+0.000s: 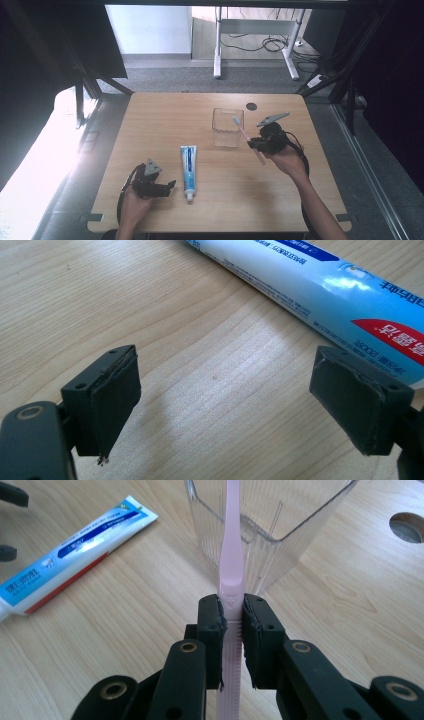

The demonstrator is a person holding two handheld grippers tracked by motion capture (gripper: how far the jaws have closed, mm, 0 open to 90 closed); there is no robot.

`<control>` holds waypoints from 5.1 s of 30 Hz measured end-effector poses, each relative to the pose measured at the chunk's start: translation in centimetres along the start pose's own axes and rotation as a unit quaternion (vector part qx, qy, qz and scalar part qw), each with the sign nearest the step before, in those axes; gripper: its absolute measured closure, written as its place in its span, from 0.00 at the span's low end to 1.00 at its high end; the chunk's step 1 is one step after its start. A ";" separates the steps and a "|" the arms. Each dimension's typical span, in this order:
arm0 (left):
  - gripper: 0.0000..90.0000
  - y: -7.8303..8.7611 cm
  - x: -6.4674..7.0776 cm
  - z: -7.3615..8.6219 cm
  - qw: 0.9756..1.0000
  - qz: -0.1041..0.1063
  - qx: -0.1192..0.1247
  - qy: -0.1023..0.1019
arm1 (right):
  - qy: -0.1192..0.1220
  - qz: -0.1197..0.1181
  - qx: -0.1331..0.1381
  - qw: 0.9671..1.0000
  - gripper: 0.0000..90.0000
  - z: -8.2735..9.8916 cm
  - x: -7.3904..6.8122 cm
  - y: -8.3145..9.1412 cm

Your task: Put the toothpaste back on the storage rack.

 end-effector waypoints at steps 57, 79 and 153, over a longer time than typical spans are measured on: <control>0.15 -0.2 0.1 0.0 1.000 0.010 0.005 0.003 | -0.039 -0.037 0.082 0.995 0.88 -8.9 -1.2 -3.9; 0.15 -0.2 0.1 0.0 1.000 0.011 0.004 0.001 | -0.034 -0.012 0.100 0.994 0.88 -11.3 0.0 -5.5; 0.15 -0.4 0.2 0.0 1.000 0.017 -0.003 -0.003 | 0.009 0.043 -0.034 0.998 0.87 -7.1 1.1 -12.0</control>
Point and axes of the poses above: each handheld gripper's, and its own axes: y roughly backward along the jaws, z roughly out of its underside, x roughly to its right, the point moved 6 cm from there along -y, roughly forward along the jaws, and after that the axes turned 15 degrees about -y, right-handed, at the moved point
